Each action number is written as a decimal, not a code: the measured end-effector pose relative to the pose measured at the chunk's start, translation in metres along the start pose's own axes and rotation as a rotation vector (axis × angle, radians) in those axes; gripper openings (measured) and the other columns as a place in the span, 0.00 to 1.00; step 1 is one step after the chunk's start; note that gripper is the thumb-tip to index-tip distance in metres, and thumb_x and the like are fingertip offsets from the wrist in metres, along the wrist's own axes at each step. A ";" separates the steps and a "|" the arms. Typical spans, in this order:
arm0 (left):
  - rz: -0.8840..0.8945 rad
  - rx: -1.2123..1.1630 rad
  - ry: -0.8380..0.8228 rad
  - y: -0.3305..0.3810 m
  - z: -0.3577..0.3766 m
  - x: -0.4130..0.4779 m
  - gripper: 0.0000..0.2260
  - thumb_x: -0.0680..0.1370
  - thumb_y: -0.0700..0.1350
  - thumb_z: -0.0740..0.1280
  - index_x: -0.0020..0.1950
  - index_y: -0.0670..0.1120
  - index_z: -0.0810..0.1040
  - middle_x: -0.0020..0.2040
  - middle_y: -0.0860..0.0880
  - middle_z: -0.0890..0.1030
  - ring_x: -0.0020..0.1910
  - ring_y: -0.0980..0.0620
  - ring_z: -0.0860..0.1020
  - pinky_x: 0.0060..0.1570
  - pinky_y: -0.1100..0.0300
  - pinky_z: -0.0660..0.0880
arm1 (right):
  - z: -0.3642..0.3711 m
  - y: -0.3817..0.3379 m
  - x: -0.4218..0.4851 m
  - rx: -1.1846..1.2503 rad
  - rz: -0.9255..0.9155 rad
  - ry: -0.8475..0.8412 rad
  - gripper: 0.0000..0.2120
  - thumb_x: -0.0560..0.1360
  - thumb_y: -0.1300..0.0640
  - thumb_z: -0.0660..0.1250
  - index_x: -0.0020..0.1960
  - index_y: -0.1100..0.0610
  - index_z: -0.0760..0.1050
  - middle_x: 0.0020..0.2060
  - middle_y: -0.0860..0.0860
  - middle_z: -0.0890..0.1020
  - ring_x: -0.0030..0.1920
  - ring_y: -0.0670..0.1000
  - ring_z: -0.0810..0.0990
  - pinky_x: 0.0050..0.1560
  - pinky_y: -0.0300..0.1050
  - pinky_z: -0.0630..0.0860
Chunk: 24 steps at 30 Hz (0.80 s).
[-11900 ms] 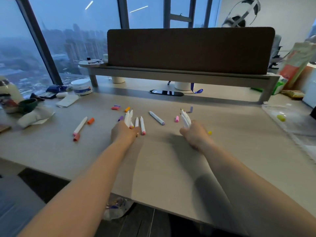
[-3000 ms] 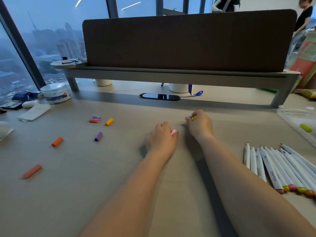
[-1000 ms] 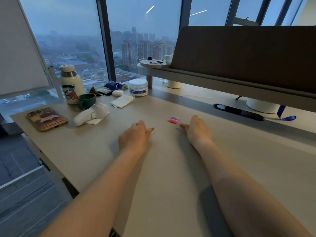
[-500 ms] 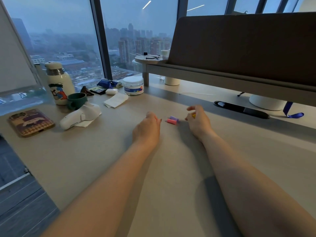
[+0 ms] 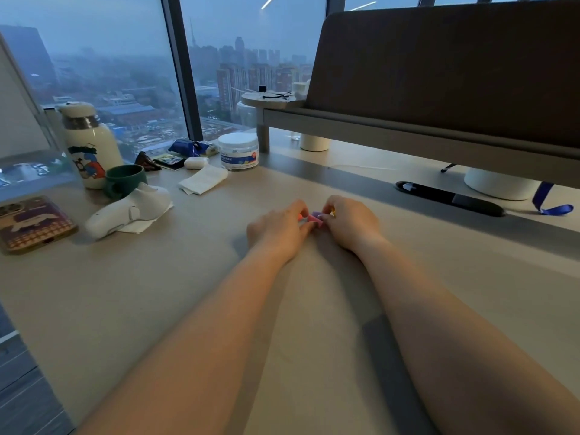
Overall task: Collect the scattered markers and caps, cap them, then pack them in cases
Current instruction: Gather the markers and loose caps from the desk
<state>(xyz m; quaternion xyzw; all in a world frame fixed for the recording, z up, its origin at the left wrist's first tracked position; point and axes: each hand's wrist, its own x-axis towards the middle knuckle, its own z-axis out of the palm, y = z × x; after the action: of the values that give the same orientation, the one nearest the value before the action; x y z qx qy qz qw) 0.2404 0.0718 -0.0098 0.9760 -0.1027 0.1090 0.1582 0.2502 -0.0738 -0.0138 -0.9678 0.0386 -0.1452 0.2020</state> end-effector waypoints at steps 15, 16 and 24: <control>0.060 -0.022 0.010 -0.001 0.004 0.003 0.16 0.77 0.65 0.58 0.48 0.54 0.73 0.51 0.51 0.80 0.51 0.47 0.77 0.44 0.57 0.68 | 0.000 0.001 -0.008 0.180 0.071 0.096 0.10 0.81 0.54 0.58 0.55 0.61 0.72 0.58 0.55 0.80 0.59 0.59 0.76 0.49 0.45 0.68; 0.063 -0.013 0.015 -0.001 0.004 0.002 0.15 0.78 0.64 0.57 0.48 0.53 0.73 0.51 0.50 0.80 0.51 0.47 0.77 0.44 0.57 0.68 | -0.002 0.002 -0.010 0.269 0.117 0.142 0.12 0.81 0.54 0.58 0.55 0.62 0.71 0.57 0.56 0.80 0.58 0.60 0.76 0.47 0.45 0.67; 0.072 0.109 -0.165 0.020 -0.008 -0.012 0.14 0.81 0.49 0.56 0.61 0.43 0.71 0.60 0.41 0.77 0.58 0.41 0.76 0.48 0.55 0.68 | -0.012 0.003 -0.037 0.511 0.305 0.202 0.18 0.81 0.52 0.56 0.49 0.67 0.74 0.48 0.63 0.81 0.51 0.63 0.78 0.46 0.48 0.69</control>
<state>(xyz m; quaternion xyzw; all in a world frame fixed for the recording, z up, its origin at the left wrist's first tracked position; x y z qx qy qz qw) 0.2225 0.0580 0.0005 0.9845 -0.1443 0.0391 0.0918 0.2117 -0.0762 -0.0147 -0.8495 0.1653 -0.2135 0.4533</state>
